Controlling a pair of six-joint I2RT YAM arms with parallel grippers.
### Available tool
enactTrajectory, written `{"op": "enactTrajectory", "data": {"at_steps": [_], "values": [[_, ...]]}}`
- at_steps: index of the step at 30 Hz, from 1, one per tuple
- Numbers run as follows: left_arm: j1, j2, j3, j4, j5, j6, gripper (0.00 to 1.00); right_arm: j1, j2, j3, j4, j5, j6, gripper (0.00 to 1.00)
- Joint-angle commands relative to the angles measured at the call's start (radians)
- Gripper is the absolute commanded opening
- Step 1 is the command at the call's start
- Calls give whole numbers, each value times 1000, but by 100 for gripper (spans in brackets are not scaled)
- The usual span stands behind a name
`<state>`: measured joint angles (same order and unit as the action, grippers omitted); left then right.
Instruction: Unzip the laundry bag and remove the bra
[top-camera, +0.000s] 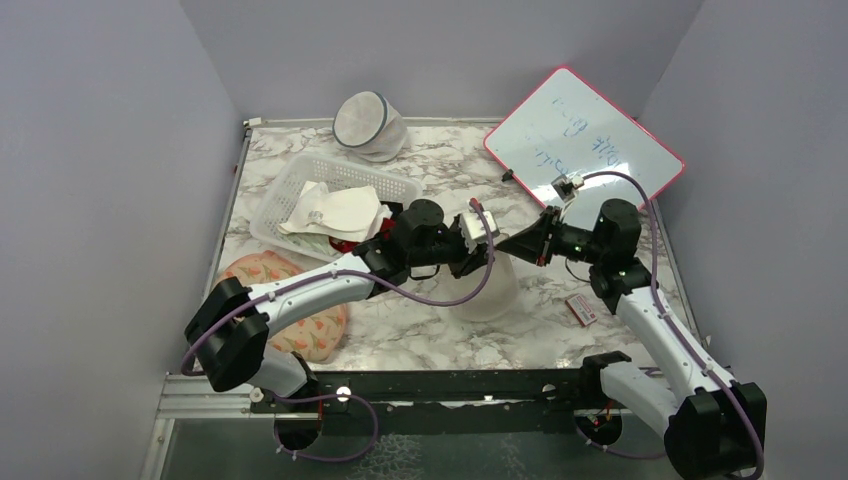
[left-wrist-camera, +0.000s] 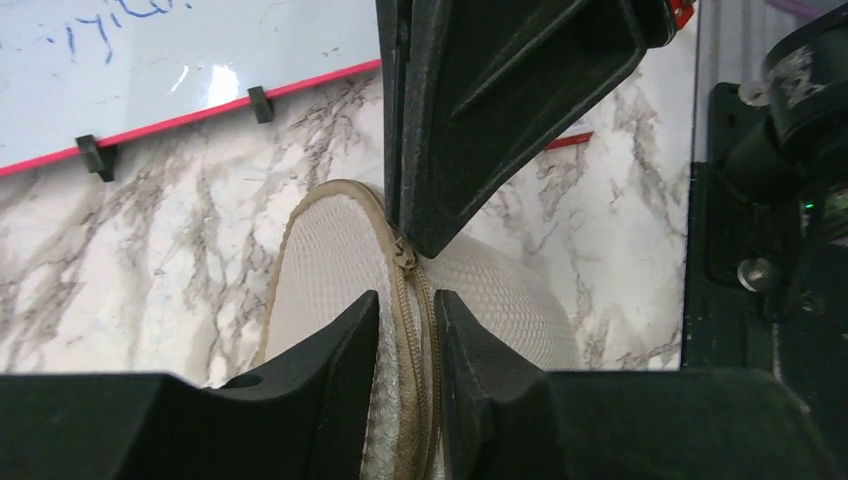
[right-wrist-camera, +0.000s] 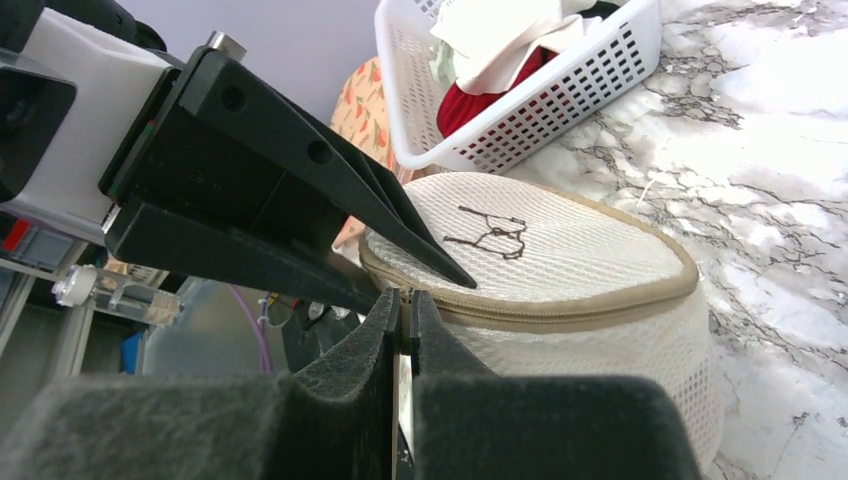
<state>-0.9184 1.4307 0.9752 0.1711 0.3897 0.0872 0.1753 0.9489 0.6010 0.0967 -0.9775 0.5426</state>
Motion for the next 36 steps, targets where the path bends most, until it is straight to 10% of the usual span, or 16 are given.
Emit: {"op": "enactTrajectory", "data": {"at_steps": [1,5,17,25,32,36], "values": [[-4,-47,5,-5,-58,56,15,4,8,-4,-29,60,-37,1],[-4,-72,-14,-5,-99,107,0,4,33,7,-82,109,-67,1],[-4,-150,-94,97,-130,139,0,3,-74,-1,-325,671,-7,1],[-4,-149,-103,115,-120,132,0,3,-94,25,-342,556,-113,1],[-4,-116,-58,49,-17,131,47,2,-105,104,-361,383,-199,1],[-4,-111,-55,79,27,80,56,4,-95,129,-350,256,-191,1]]}}
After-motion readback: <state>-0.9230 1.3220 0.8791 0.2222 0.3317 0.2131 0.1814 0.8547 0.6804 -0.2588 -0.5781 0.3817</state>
